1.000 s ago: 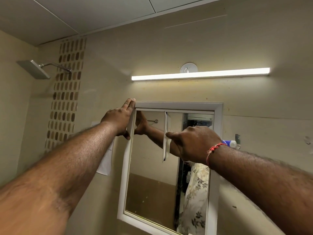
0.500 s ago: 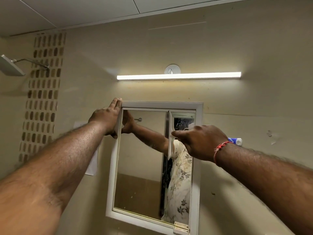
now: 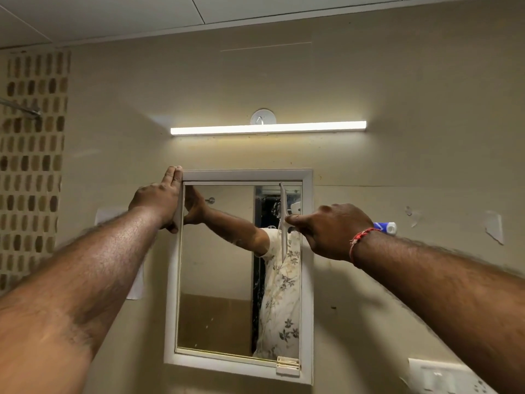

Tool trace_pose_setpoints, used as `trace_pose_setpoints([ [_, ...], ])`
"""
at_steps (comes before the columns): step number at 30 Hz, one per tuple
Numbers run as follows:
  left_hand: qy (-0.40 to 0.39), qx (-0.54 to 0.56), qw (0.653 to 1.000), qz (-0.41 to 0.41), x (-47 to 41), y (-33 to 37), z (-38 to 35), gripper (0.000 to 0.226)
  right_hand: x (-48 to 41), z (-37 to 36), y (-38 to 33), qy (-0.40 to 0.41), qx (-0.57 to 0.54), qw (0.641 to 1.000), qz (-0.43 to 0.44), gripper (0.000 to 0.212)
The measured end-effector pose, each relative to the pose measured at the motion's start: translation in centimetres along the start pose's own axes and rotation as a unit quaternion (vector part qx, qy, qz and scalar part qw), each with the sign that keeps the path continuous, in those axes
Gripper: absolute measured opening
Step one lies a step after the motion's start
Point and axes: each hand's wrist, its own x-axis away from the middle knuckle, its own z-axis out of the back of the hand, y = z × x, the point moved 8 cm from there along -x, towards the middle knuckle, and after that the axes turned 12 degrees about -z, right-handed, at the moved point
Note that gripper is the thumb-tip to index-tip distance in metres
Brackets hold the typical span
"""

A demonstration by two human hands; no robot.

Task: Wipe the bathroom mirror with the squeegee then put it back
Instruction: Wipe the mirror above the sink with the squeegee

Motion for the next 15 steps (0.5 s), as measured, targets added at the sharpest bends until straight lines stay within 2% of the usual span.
trace_pose_setpoints([
  [15,0.002,0.012,1.000,-0.006,-0.1,-0.2,-0.3,0.171,1.1,-0.1,2.1,-0.026,0.022,0.998,-0.053,0.047],
])
